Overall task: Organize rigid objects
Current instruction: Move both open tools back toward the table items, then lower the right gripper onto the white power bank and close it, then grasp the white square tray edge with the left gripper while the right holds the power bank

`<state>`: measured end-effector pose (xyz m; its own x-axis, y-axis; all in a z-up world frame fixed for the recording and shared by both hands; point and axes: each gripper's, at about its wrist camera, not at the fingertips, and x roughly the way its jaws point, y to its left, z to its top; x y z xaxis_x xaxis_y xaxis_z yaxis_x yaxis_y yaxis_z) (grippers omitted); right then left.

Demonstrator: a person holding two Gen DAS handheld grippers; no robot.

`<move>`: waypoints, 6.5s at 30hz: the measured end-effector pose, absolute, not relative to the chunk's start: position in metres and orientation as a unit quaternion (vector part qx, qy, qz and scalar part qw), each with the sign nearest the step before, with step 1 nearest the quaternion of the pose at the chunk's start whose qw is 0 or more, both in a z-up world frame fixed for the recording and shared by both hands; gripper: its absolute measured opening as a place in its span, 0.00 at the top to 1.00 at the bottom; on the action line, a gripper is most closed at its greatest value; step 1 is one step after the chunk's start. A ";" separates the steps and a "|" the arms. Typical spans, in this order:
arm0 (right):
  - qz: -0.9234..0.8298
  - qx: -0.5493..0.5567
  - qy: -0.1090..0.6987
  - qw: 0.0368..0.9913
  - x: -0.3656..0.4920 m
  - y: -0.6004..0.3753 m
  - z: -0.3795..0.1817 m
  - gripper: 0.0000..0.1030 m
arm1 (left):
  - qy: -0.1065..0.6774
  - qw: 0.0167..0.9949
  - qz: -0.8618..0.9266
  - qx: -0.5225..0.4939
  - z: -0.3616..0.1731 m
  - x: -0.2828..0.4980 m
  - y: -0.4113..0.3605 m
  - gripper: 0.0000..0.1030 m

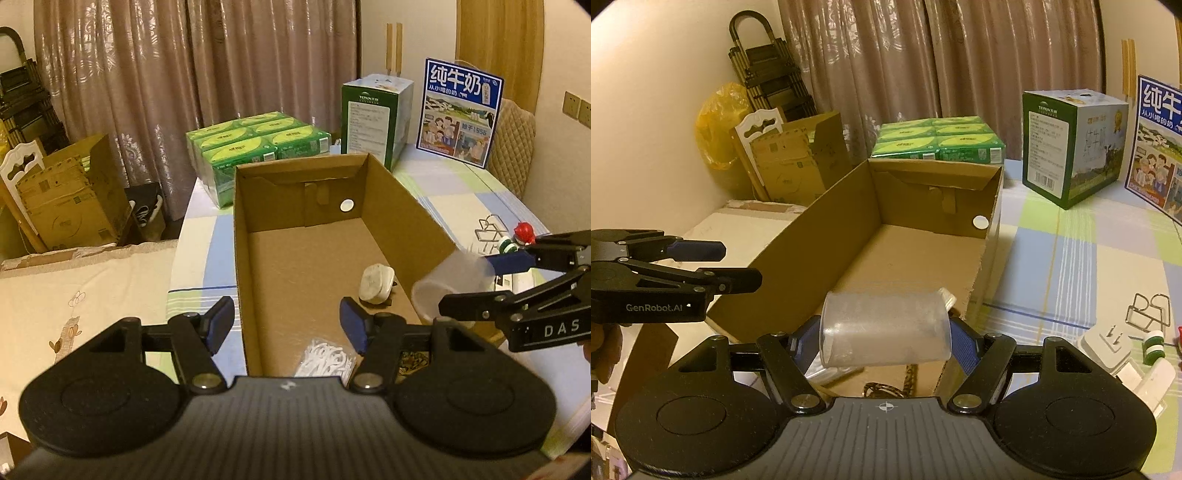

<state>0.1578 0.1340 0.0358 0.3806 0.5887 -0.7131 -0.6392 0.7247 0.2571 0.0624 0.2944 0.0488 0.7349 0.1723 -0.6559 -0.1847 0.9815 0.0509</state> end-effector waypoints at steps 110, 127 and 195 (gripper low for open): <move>0.160 0.016 0.515 0.842 0.262 -0.072 -0.071 0.56 | 0.437 0.898 0.006 0.048 -0.076 0.199 0.032 0.31; 0.159 0.010 0.493 0.855 0.248 -0.103 -0.051 0.66 | 0.428 0.904 -0.004 0.026 -0.076 0.197 0.034 0.31; 0.127 -0.005 0.527 0.840 0.237 -0.155 -0.062 0.64 | 0.434 0.896 -0.083 0.030 -0.103 0.215 -0.001 0.16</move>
